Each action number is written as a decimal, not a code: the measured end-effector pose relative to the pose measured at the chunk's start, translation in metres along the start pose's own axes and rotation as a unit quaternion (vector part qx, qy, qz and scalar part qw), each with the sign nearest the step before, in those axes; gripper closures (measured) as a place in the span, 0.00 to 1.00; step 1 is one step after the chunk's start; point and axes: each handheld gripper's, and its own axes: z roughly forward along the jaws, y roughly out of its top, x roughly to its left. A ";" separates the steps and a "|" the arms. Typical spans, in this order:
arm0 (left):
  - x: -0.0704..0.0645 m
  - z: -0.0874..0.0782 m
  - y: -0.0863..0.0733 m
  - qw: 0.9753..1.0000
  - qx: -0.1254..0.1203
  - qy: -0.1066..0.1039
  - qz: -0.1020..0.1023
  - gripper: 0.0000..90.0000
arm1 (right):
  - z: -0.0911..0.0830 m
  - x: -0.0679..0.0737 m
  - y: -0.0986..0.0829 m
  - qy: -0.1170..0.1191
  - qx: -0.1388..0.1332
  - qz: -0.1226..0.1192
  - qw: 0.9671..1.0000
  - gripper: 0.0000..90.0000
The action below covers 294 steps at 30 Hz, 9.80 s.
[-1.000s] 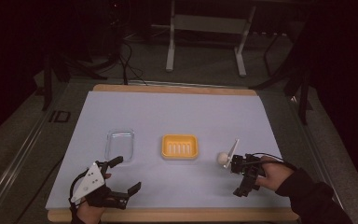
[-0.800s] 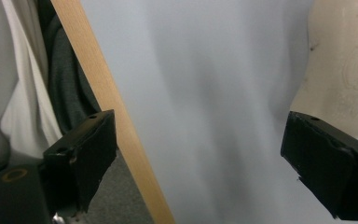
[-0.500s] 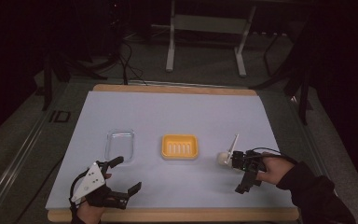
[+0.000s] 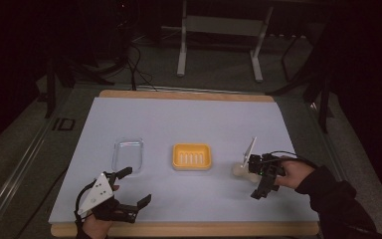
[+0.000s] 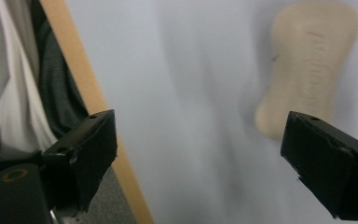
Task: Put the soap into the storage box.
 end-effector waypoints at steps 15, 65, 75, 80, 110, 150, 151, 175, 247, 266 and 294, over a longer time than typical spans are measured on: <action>-0.001 0.000 0.000 1.000 -0.001 0.001 0.003 0.01 | -0.007 -0.021 -0.004 -0.016 -0.054 0.008 0.998 0.12; -0.001 0.001 -0.001 1.000 0.002 -0.008 0.003 0.01 | 0.047 -0.057 -0.004 -0.051 -0.101 0.000 0.994 0.37; -0.001 0.001 -0.001 1.000 0.002 -0.008 0.002 0.01 | 0.056 -0.056 0.002 -0.067 -0.077 -0.004 0.995 0.44; -0.001 0.001 -0.001 1.000 0.002 -0.009 0.003 0.01 | 0.059 -0.056 0.005 -0.064 -0.068 -0.011 0.996 0.49; -0.001 0.001 -0.001 1.000 0.000 -0.012 0.000 0.01 | 0.049 -0.055 0.010 -0.056 -0.021 -0.025 0.998 0.55; -0.002 0.002 -0.002 1.000 0.008 -0.020 0.006 0.01 | -0.027 -0.047 0.029 -0.083 -0.018 -0.091 0.992 0.55; -0.002 0.002 -0.002 1.000 0.008 -0.020 0.006 0.01 | -0.029 -0.047 0.031 -0.082 -0.017 -0.095 0.992 0.55; -0.003 0.001 -0.002 1.000 0.008 -0.022 0.007 0.01 | -0.042 -0.042 0.073 -0.083 -0.045 -0.169 0.981 0.55; -0.006 -0.008 -0.003 1.000 0.006 -0.015 0.012 0.01 | -0.018 -0.027 0.168 -0.082 -0.141 -0.193 0.968 0.55; -0.007 -0.009 -0.003 1.000 0.007 -0.018 0.014 0.01 | 0.022 -0.042 0.170 -0.080 -0.136 -0.203 0.966 0.55; -0.009 -0.009 -0.002 1.000 0.007 -0.020 0.018 0.01 | 0.054 -0.051 0.178 -0.063 -0.117 -0.184 0.974 0.55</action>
